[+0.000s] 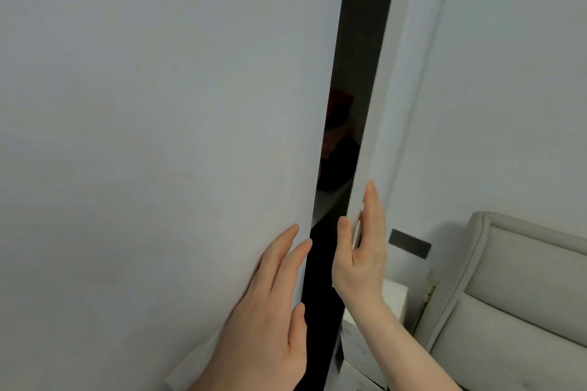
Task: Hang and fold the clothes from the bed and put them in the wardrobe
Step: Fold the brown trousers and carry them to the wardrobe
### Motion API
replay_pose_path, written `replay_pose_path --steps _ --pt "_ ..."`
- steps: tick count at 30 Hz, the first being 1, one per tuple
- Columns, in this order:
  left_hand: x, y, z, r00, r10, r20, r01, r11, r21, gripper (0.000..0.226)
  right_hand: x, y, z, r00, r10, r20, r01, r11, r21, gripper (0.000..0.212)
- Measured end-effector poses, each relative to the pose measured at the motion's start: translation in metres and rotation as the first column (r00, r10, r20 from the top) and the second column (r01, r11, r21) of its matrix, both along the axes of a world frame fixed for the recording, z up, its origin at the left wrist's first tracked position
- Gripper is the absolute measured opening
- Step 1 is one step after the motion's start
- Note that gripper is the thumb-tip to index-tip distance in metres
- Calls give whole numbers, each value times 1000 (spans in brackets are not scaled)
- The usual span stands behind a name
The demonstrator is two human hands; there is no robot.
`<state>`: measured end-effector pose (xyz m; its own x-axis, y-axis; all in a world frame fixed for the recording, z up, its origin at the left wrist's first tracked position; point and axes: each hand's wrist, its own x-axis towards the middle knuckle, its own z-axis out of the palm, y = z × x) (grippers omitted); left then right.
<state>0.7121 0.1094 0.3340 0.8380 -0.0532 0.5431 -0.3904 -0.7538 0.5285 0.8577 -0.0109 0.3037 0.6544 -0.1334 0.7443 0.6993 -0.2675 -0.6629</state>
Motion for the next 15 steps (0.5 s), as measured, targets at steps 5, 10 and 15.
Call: replay_pose_path --steps 5,10,15 --pt "0 5 -8 999 -27 44 27 1000 10 77 6 5 -4 994 107 2 -106 992 -65 63" --pt "3 6 -13 998 -4 70 0 998 56 84 13 8 -5 985 172 -11 -173 981 -89 60" --pt "6 7 -15 998 -4 67 1 999 44 80 23 12 -9 984 171 -56 -178 970 -168 55"
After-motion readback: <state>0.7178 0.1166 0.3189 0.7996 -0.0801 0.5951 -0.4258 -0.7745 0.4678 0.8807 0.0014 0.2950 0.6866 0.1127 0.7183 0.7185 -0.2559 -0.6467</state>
